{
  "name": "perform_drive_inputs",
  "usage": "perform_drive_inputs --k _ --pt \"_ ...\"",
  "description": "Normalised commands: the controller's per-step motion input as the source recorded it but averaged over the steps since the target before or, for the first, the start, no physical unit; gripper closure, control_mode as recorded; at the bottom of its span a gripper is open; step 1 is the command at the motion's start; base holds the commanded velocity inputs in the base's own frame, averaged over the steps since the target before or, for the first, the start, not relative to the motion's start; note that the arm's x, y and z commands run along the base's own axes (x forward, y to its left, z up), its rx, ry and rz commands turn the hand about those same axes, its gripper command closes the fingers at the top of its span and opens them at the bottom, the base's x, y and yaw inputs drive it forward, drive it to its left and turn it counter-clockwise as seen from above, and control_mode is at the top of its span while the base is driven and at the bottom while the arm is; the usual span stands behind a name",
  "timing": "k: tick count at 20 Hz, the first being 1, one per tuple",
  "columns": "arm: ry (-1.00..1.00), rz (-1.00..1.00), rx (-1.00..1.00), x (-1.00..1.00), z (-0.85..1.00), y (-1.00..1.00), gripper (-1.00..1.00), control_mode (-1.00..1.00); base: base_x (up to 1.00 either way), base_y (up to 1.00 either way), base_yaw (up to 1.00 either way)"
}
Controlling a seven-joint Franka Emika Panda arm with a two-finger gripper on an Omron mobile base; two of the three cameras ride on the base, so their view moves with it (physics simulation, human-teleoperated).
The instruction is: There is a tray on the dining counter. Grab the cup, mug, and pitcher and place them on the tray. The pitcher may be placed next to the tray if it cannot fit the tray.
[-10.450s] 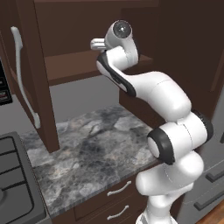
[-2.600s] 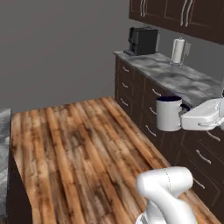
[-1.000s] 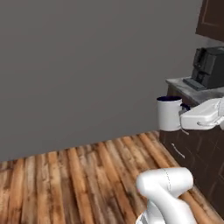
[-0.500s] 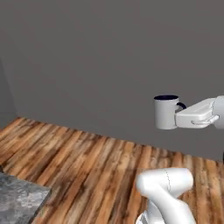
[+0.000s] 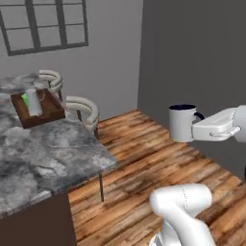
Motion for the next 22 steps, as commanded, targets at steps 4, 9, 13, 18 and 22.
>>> perform_drive_inputs --k 4,9,13,18,22 --pt "0.0 0.0 0.0 0.0 0.0 0.0 1.0 1.0 0.43 0.0 0.99" --pt "0.0 0.0 0.0 0.0 0.0 0.0 1.0 1.0 0.76 -0.18 0.78" --pt "0.0 0.0 0.0 0.0 0.0 0.0 1.0 1.0 0.98 -0.78 0.5" --pt "0.0 0.0 0.0 0.0 0.0 0.0 1.0 1.0 0.19 -1.0 0.14" --pt "0.0 0.0 0.0 0.0 0.0 0.0 1.0 1.0 0.23 -1.0 0.02"
